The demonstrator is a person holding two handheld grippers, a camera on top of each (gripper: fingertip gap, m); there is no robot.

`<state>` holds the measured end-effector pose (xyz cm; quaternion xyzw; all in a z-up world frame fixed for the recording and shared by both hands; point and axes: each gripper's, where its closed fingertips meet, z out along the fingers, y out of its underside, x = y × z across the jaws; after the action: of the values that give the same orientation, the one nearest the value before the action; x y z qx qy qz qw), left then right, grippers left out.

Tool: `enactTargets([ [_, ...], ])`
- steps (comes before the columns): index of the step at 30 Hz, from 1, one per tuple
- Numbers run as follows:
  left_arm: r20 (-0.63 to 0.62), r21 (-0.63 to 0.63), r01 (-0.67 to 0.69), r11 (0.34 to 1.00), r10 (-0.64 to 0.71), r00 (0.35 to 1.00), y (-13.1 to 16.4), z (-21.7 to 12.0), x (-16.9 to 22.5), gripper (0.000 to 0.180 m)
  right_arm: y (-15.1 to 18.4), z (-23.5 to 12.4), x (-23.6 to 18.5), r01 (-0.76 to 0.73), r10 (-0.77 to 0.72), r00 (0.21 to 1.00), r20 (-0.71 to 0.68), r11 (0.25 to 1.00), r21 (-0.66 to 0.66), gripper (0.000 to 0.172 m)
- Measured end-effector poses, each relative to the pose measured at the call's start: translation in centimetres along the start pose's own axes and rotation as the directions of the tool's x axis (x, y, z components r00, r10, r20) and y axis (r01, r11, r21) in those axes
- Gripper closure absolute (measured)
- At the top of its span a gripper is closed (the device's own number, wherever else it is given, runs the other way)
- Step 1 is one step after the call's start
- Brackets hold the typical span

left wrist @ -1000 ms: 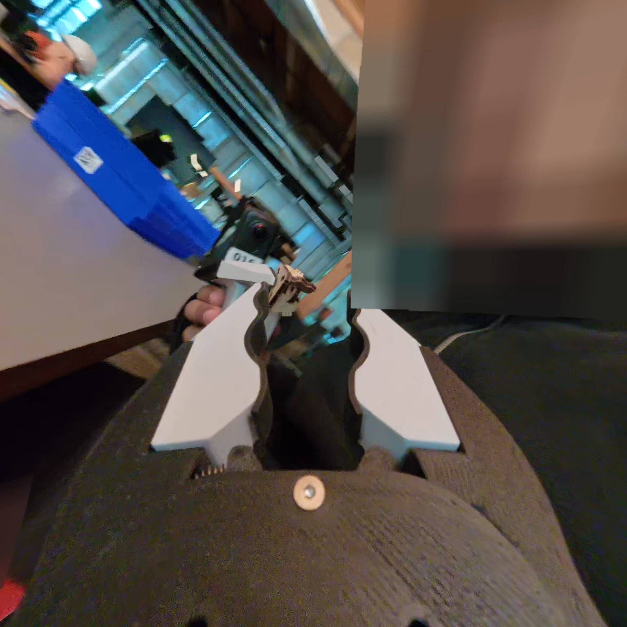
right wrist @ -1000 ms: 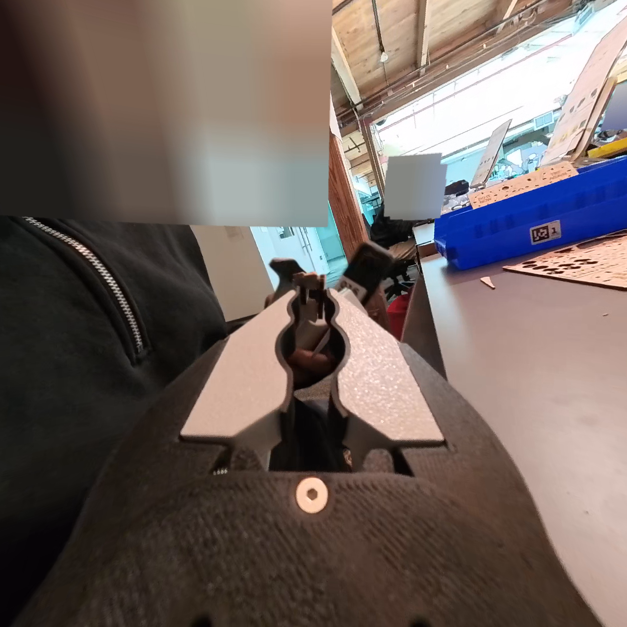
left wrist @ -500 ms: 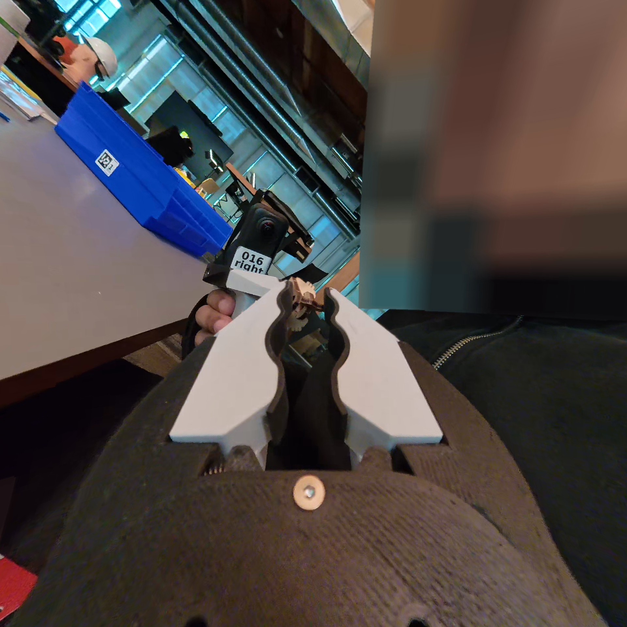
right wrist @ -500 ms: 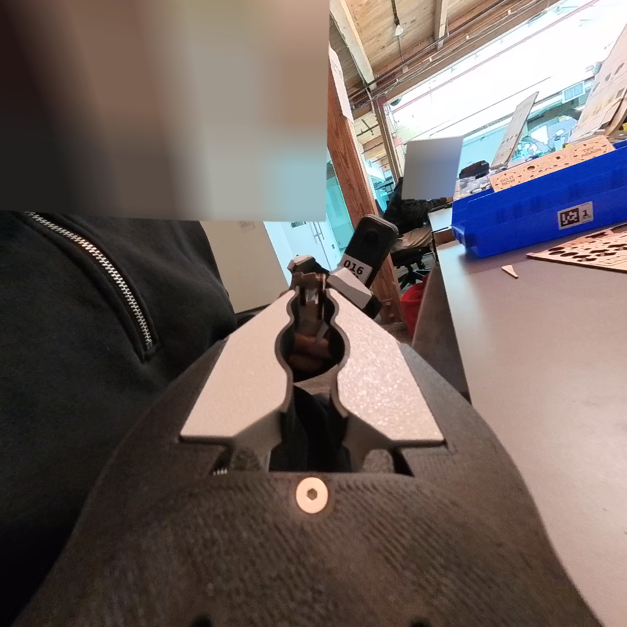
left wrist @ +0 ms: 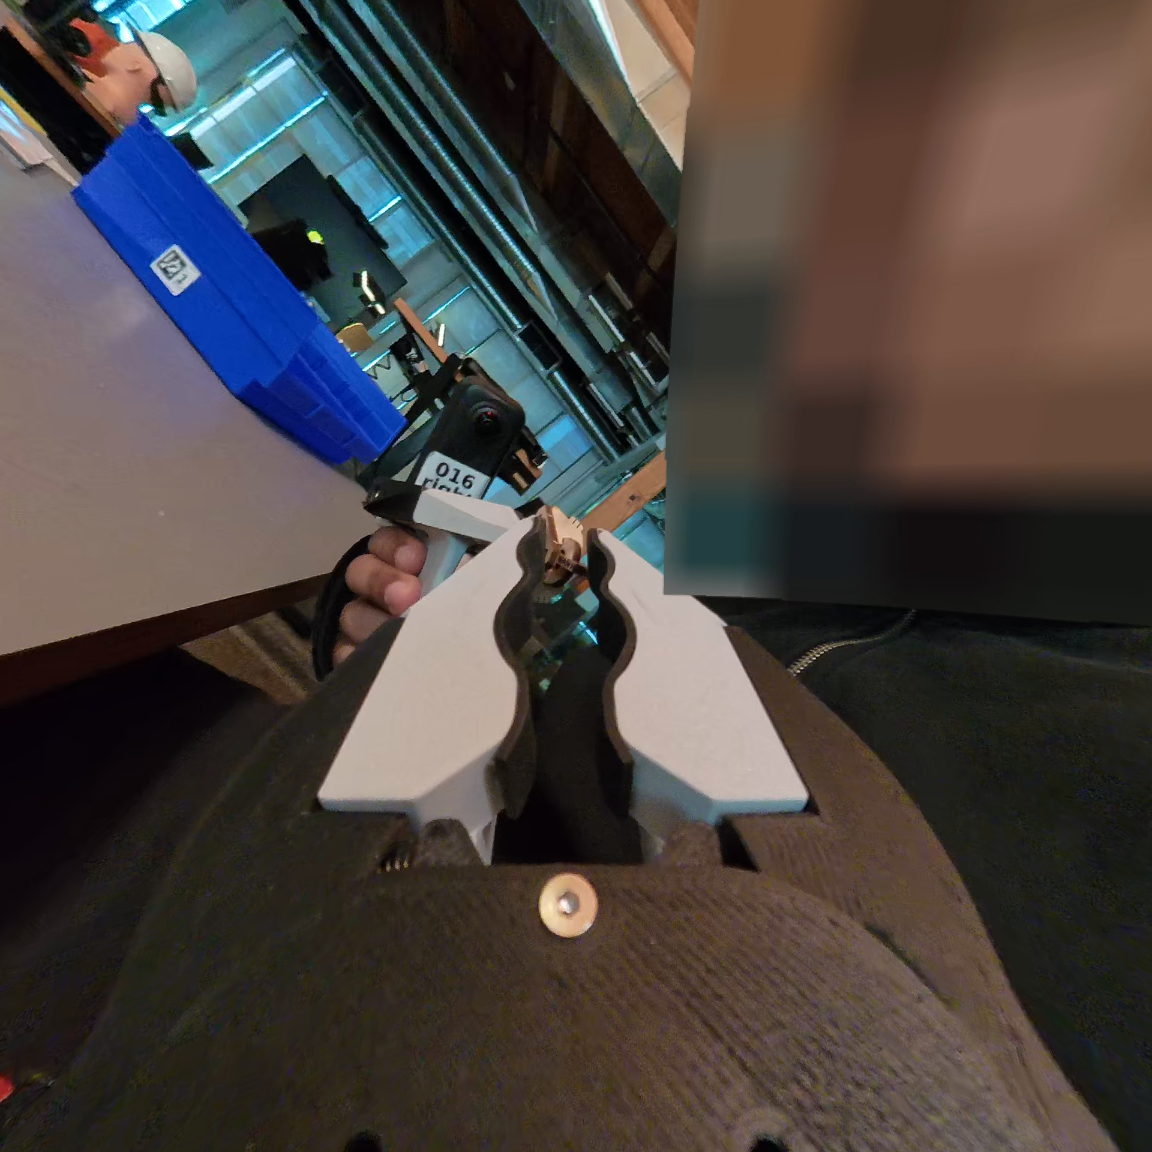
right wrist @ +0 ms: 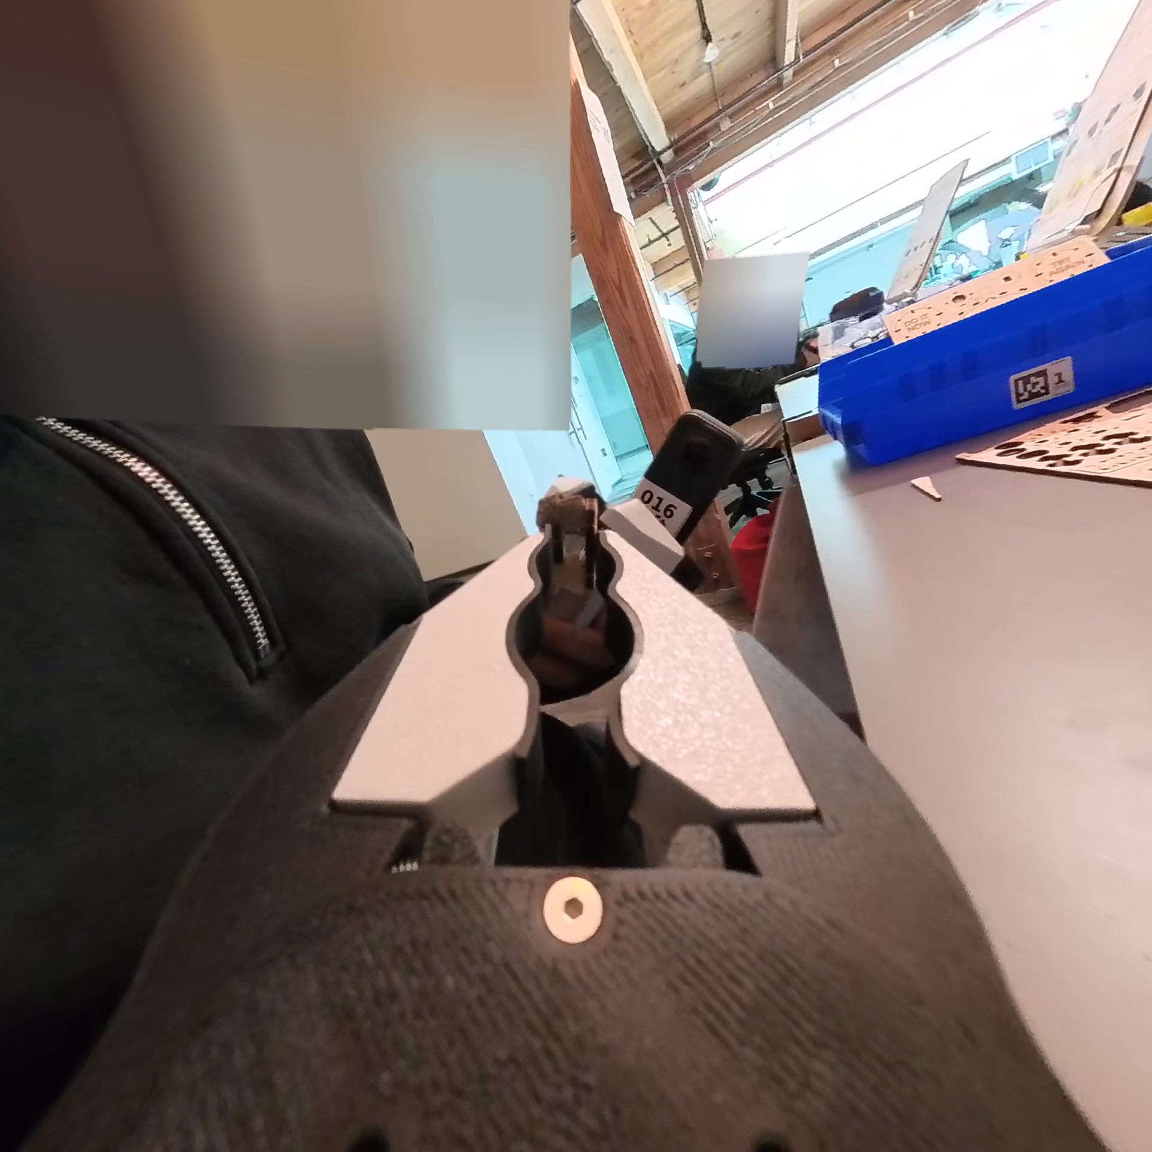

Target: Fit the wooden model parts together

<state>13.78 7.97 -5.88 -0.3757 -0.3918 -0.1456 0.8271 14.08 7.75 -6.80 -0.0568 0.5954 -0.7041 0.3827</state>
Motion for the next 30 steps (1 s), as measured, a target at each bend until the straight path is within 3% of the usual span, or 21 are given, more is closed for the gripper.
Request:
enactTargets([
  [4, 0.004, -0.008, -0.022, 1.0, 0.022, 1.0, -0.1, -0.3, 0.2, 0.161, 0.0, -0.2, 0.2, 0.008, -0.008, 1.0, -0.019, 1.0, -0.006, 0.161],
  [7, 0.115, -0.036, -0.187, 0.982, 0.19, 0.975, -0.7, -0.9, 0.0, 0.151, -0.2, -0.6, 0.8, 0.0, 0.0, 0.999, -0.051, 1.0, 0.002, 0.161],
  [10, 0.275, -0.23, -0.441, 0.868, 0.493, 0.826, -0.3, -1.3, -0.7, 0.155, -0.1, -0.9, 1.6, -0.002, 0.001, 0.995, -0.098, 1.0, -0.01, 0.161],
  [13, 0.316, -0.443, -0.541, 0.715, 0.689, 0.652, 0.4, -1.3, -1.6, 0.158, 0.3, -1.0, 2.1, 0.022, -0.029, 0.99, -0.136, 0.998, -0.051, 0.162],
  [26, 0.283, -0.655, -0.603, 0.455, 0.888, 0.362, 0.7, -1.6, -3.3, 0.165, 1.5, -0.9, 2.8, -0.001, -0.025, 0.983, -0.184, 0.991, -0.135, 0.161],
  [30, 0.259, -0.691, -0.579, 0.434, 0.896, 0.362, 1.3, -1.8, -3.8, 0.166, 1.8, -0.8, 2.8, -0.017, -0.01, 0.984, -0.179, 0.989, -0.147, 0.161],
])
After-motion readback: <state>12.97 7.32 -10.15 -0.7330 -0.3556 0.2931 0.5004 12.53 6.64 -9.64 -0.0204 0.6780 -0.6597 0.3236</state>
